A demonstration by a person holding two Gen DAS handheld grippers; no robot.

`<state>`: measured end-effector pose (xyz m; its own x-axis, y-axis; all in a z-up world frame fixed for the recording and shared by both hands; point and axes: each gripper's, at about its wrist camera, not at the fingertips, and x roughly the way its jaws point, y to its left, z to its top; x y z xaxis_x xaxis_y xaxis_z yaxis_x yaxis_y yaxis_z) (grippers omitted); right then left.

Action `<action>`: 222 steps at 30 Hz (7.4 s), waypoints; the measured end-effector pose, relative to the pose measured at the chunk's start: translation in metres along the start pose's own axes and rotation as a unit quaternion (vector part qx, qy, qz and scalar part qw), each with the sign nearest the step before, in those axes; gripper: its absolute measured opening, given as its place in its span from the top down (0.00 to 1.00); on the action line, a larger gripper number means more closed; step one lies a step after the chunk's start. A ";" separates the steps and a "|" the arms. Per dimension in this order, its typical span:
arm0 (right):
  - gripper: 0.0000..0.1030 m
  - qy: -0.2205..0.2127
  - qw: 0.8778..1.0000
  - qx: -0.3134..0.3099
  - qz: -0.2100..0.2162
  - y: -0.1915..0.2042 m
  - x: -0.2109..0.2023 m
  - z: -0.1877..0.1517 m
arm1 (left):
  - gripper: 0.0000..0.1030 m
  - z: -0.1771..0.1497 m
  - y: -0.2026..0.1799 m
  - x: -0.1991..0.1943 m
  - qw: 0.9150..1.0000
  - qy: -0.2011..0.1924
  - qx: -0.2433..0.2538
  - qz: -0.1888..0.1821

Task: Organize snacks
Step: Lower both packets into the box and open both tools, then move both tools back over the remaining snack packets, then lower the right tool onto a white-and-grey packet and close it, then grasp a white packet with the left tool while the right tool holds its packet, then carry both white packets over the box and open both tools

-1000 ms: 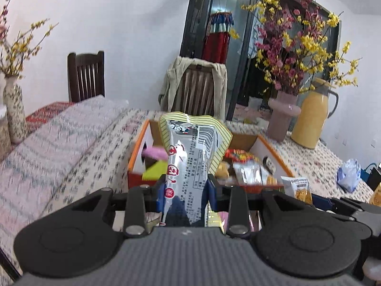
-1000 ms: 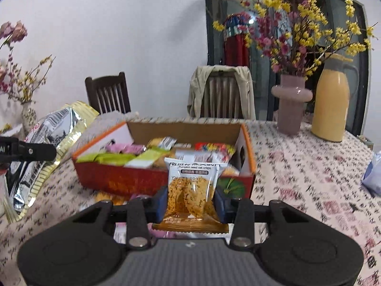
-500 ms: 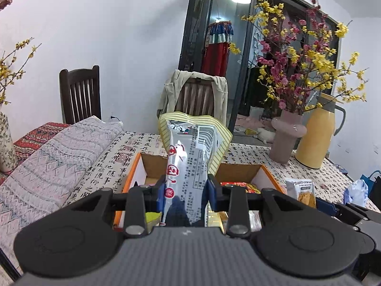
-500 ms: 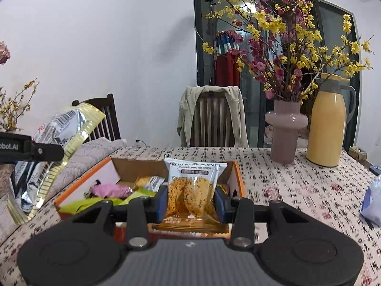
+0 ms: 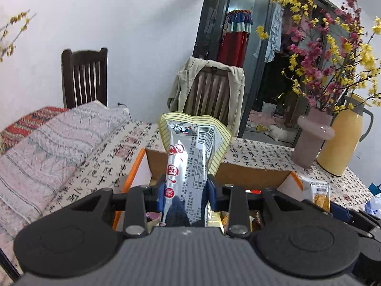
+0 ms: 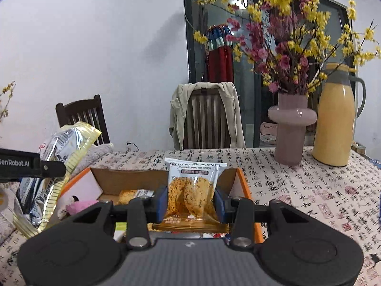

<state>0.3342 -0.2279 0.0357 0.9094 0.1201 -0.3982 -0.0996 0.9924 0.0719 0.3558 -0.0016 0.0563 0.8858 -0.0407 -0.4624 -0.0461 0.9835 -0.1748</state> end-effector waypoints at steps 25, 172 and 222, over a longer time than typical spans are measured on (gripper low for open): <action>0.00 -0.006 1.000 0.005 0.000 0.001 -0.016 -0.007 | 0.00 0.006 0.004 -0.055 0.997 -0.077 -0.021 0.023; 0.83 0.032 0.998 0.046 0.028 -0.044 -0.123 -0.118 | 0.00 -0.124 -0.017 -0.093 0.994 0.101 0.039 0.022; 0.83 -0.011 1.000 0.000 0.028 -0.025 -0.143 -0.100 | 0.59 -0.095 -0.051 -0.115 0.996 0.051 0.069 -0.019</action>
<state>0.1660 -0.2671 -0.0009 0.9113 0.1751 -0.3728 -0.1506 0.9841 0.0943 0.2127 -0.0644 0.0353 0.8339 -0.0888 -0.5447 0.0567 0.9955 -0.0756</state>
